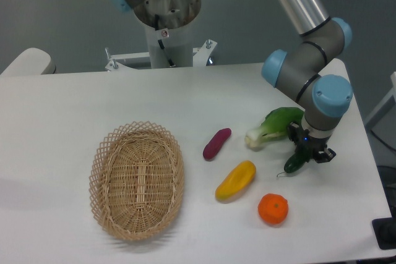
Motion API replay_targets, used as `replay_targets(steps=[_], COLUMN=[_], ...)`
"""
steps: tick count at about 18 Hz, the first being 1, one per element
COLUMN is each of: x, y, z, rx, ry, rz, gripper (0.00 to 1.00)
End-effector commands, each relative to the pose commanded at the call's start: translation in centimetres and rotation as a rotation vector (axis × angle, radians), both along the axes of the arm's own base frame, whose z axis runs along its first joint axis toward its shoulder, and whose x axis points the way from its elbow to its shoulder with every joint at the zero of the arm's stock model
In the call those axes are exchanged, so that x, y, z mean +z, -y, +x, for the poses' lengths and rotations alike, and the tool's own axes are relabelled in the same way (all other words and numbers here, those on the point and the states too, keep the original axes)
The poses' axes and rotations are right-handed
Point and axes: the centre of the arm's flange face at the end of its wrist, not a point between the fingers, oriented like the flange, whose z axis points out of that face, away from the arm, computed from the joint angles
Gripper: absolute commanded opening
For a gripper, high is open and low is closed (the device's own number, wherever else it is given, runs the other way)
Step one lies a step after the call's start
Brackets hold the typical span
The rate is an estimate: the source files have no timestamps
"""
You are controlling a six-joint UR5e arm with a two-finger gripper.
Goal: Pick up the cucumber from the table
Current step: 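Close the gripper around the middle of the green cucumber, then lift the held cucumber and carry it toward the wicker basket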
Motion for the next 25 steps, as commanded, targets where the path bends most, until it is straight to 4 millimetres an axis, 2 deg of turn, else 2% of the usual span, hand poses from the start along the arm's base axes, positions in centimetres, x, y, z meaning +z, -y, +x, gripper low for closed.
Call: replay_targets(steps=[3, 7, 12, 15, 18, 25], x=[2.6, 7.3, 12.1, 14.8, 15.5, 16.4], y=[-0.6, -4.2, -9.8, -12.1, -14.0, -16.8], z=[-0.2, 1.5, 7.3, 11.0, 13.5, 16.6], rx=[0.003, -0.005, 0.03, 0.032, 0.078, 0.095], ry=[-0.005, 0.006, 0.004, 0.009, 0.028, 0.03], rz=[0.005, 0.011, 0.089, 0.154, 0.189, 0.21], gripper=[0.18, 0.19, 0.19, 0.19, 0.19, 0.19])
